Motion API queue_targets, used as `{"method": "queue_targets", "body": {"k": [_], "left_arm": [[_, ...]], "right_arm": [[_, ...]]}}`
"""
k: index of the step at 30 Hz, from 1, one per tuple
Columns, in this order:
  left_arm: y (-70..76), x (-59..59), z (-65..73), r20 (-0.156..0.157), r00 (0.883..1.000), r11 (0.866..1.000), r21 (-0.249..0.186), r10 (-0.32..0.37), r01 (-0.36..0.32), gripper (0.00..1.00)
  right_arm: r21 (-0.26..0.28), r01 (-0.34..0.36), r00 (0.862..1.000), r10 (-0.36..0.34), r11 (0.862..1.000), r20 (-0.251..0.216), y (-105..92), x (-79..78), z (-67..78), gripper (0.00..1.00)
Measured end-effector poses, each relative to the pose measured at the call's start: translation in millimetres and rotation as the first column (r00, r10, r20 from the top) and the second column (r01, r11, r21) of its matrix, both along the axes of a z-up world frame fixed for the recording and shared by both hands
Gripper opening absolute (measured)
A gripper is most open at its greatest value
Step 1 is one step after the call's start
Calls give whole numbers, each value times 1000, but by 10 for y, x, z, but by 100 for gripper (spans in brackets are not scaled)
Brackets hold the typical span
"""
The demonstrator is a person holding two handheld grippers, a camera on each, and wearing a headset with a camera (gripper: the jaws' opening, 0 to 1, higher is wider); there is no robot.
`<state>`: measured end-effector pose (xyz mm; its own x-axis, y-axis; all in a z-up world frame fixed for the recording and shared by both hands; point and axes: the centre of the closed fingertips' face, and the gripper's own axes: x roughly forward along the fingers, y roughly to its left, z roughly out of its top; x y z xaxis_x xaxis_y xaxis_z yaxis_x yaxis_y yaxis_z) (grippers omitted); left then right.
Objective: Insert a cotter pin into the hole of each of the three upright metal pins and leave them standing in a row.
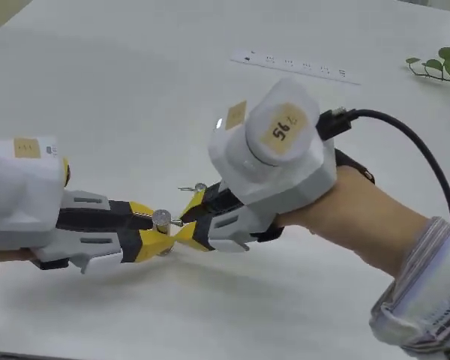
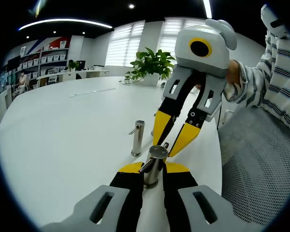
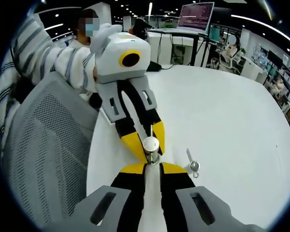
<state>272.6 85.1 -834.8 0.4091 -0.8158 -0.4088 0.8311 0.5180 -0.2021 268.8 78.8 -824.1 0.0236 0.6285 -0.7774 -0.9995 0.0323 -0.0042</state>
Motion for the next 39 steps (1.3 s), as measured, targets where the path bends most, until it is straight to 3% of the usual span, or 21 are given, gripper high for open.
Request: {"method": "queue_targets", "body": {"k": [5,18,25,31,39], "left_arm": [[-3,-3,0,0,1000,1000,0,-4,4,13],[-8,7,-2,-3,1000,1000,8,-4,4,13],[-9,2,0,11,1000,1000,19,-10,10,13],[-6,2,0,11,1000,1000,19,-10,10,14],[28,-21,12,38,999,999,32,-28,26,27]], "right_arm": [[25,15,999,-15,1000,-32,-25,-17,65,3],[35,17,999,-16,999,-30,14,10,52,3],[35,9,1000,-8,999,-19,-9,14,32,8],[89,30,999,-27,996,-40,11,21,80,12],[131,36,998,-30,991,-48,64,-1,92,16]]}}
